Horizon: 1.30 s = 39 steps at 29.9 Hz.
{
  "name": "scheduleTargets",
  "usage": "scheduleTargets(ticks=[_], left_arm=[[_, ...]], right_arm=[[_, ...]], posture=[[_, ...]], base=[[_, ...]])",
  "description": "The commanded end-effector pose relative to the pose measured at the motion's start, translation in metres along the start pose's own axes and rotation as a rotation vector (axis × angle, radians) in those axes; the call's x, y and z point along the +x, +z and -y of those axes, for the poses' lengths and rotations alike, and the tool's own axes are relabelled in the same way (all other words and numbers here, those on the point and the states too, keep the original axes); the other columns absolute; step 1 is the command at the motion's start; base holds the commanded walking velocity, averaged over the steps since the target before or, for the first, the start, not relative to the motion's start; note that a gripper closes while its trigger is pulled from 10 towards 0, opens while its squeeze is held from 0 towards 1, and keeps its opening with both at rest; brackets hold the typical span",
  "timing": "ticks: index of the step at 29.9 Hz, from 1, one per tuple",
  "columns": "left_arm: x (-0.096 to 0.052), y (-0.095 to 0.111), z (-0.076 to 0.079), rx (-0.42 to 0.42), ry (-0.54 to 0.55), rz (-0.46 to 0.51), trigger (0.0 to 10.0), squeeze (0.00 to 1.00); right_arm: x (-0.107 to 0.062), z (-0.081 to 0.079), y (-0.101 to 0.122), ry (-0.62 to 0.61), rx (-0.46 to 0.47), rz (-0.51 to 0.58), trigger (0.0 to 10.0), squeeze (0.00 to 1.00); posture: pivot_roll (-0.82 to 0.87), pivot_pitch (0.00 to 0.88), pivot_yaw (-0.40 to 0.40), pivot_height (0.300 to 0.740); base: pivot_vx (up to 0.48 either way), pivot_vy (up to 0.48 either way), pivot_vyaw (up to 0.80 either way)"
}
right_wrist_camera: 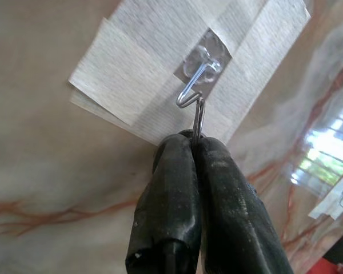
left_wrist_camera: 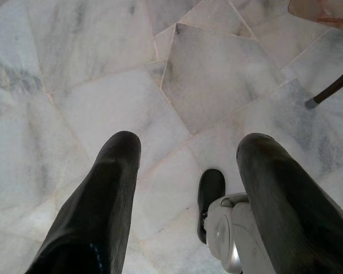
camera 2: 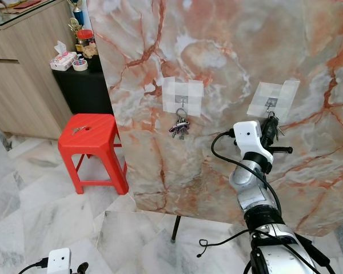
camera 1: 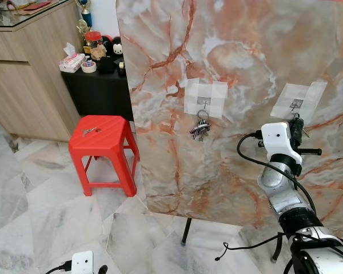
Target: Hang keys on a hook
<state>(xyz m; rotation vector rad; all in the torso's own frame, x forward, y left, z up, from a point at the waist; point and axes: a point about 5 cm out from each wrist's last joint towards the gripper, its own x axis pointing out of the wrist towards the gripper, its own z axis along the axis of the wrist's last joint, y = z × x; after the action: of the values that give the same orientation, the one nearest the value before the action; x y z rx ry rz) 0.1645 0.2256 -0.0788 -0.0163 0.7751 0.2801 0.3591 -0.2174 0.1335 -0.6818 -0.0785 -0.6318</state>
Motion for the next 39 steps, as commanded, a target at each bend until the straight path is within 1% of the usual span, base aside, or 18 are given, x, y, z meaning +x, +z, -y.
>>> scheduleTargets(ticks=[1, 9, 22, 26, 29, 39], left_arm=[[-0.001, -0.005, -0.001, -0.002, 0.003, -0.022, 10.0, 0.0], [-0.001, -0.005, -0.001, -0.003, 0.004, -0.023, 10.0, 0.0], [-0.001, -0.005, -0.001, -0.003, 0.002, -0.025, 10.0, 0.0], [-0.001, -0.005, -0.002, -0.003, 0.002, -0.026, 10.0, 0.0], [-0.001, -0.005, -0.001, -0.004, 0.002, -0.026, 10.0, 0.0], [-0.001, -0.006, -0.002, -0.007, 0.003, -0.029, 10.0, 0.0]], right_arm=[[0.005, 0.002, 0.005, 0.0, 0.0, 0.021, 10.0, 0.0], [0.005, 0.002, 0.005, 0.0, -0.004, 0.024, 10.0, 0.0], [0.007, 0.008, 0.008, -0.079, 0.017, 0.048, 10.0, 0.0], [0.007, 0.008, 0.009, -0.075, 0.015, 0.054, 10.0, 0.0], [0.007, 0.004, 0.013, -0.048, -0.014, 0.087, 10.0, 0.0], [0.007, 0.001, 0.017, -0.022, -0.038, 0.106, 10.0, 0.0]], posture=[[0.03, 0.036, 0.0, 0.74], [0.03, 0.035, 0.001, 0.74], [0.03, 0.035, 0.001, 0.74], [0.03, 0.035, 0.001, 0.74], [0.03, 0.033, 0.001, 0.74], [0.03, 0.034, 0.0, 0.74]], base=[[0.0, 0.0, 0.0], [0.0, 0.0, 0.0], [0.0, 0.0, 0.0], [0.0, 0.0, 0.0], [0.0, 0.0, 0.0], [0.0, 0.0, 0.0]])
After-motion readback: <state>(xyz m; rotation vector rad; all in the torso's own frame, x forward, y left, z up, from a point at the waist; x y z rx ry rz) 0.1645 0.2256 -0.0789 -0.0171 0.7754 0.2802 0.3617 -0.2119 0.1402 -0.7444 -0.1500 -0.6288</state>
